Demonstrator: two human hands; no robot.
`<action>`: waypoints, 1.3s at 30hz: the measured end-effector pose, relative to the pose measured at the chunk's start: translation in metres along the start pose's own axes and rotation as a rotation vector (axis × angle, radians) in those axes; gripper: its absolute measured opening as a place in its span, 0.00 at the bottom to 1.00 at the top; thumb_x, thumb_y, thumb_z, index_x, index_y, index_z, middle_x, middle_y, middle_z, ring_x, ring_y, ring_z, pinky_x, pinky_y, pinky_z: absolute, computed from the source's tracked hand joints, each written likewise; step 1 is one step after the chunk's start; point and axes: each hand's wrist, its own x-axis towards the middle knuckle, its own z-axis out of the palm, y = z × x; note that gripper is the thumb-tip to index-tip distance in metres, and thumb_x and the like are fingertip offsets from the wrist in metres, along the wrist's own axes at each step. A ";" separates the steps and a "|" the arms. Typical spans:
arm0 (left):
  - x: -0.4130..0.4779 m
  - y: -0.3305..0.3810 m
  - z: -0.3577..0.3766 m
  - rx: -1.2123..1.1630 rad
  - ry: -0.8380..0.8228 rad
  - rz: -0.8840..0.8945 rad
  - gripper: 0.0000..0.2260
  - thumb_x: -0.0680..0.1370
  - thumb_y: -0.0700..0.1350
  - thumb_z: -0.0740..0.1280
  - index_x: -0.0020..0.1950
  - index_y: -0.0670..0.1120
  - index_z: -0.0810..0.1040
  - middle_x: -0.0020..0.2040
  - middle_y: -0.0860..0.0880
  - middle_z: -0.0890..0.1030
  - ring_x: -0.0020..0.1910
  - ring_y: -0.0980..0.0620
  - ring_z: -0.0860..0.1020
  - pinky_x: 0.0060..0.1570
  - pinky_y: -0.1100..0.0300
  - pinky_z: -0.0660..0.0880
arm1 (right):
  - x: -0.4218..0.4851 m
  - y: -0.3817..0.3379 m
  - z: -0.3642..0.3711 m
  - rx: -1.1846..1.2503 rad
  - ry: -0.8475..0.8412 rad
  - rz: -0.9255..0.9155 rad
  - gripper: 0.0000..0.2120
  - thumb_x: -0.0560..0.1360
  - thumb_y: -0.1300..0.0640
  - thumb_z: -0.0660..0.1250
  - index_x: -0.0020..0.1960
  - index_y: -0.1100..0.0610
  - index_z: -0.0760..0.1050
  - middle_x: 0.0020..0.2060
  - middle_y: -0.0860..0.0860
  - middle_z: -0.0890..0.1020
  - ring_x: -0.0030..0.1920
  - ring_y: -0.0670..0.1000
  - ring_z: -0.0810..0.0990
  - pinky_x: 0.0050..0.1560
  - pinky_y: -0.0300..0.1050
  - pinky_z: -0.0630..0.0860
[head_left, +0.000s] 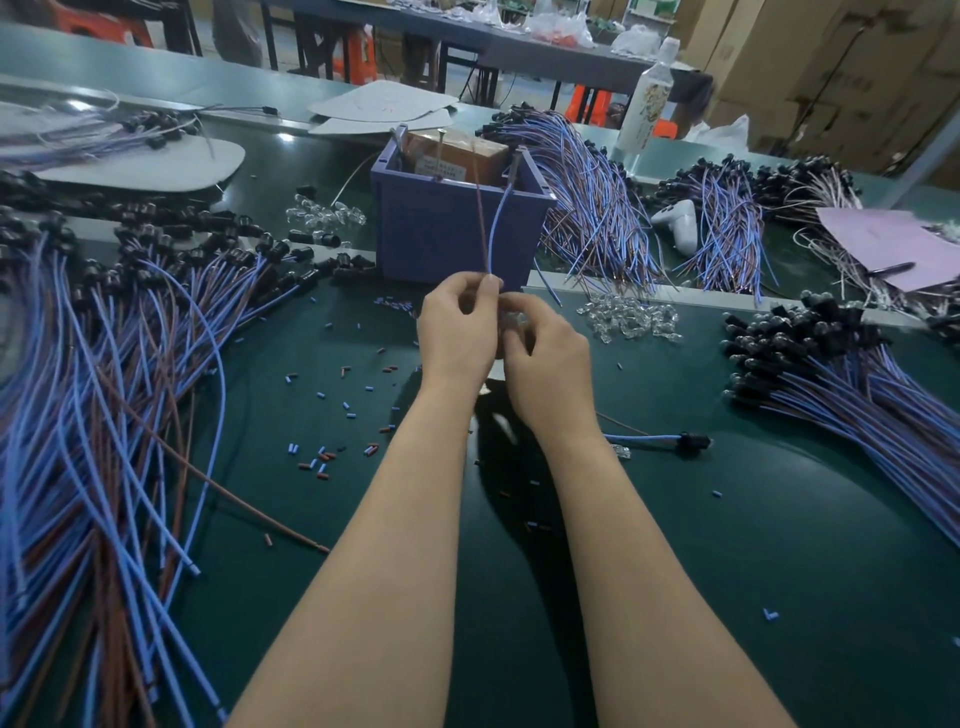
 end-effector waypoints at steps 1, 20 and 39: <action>0.000 0.005 -0.003 -0.041 0.052 0.014 0.06 0.80 0.42 0.63 0.49 0.42 0.79 0.42 0.47 0.80 0.42 0.51 0.77 0.53 0.50 0.77 | 0.000 -0.002 -0.001 0.004 -0.036 -0.018 0.10 0.77 0.59 0.62 0.57 0.54 0.78 0.42 0.51 0.84 0.45 0.52 0.80 0.46 0.42 0.70; -0.002 0.023 -0.033 0.477 0.125 0.390 0.12 0.77 0.42 0.65 0.59 0.42 0.77 0.57 0.44 0.78 0.58 0.46 0.76 0.61 0.53 0.70 | 0.004 0.015 -0.028 -0.410 -0.371 0.189 0.11 0.76 0.57 0.65 0.58 0.50 0.77 0.57 0.52 0.78 0.59 0.56 0.75 0.62 0.54 0.71; -0.010 0.010 -0.022 0.104 -0.539 0.148 0.03 0.79 0.42 0.66 0.47 0.47 0.79 0.39 0.52 0.82 0.40 0.58 0.80 0.51 0.60 0.77 | 0.010 0.021 -0.030 1.284 -0.228 0.472 0.11 0.80 0.60 0.59 0.43 0.63 0.76 0.23 0.50 0.73 0.21 0.42 0.68 0.22 0.30 0.66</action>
